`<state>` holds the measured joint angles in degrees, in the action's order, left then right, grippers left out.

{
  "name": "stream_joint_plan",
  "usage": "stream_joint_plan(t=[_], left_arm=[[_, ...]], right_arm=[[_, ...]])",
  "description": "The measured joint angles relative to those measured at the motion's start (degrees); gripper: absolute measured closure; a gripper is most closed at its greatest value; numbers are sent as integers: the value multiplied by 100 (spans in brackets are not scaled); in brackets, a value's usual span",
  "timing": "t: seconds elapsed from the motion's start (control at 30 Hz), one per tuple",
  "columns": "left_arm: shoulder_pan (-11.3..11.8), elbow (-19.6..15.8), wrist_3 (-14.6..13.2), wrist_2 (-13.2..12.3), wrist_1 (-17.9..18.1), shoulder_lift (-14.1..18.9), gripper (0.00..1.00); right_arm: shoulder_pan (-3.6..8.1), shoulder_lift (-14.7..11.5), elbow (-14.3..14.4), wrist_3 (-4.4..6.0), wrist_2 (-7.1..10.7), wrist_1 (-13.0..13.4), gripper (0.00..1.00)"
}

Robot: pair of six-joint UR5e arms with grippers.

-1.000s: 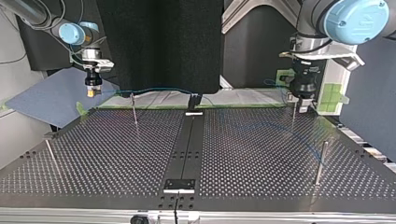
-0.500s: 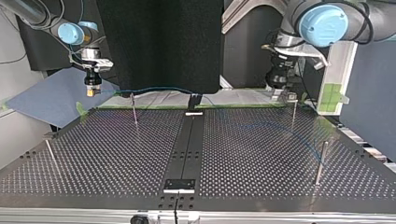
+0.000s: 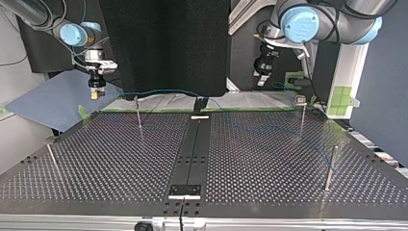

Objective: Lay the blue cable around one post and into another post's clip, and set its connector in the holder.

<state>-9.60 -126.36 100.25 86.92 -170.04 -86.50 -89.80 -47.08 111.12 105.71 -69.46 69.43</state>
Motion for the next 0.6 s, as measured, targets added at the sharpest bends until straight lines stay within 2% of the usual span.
stream_joint_plan(t=[0.4, 0.6], left_arm=[[-597, 469, 597, 596, 596, -596, 0], [-883, 541, 842, 882, 884, -883, 0]], right_arm=[[-6, -1, -1, 0, 2, -42, 100], [-14, 0, 0, -4, 2, -42, 100]])
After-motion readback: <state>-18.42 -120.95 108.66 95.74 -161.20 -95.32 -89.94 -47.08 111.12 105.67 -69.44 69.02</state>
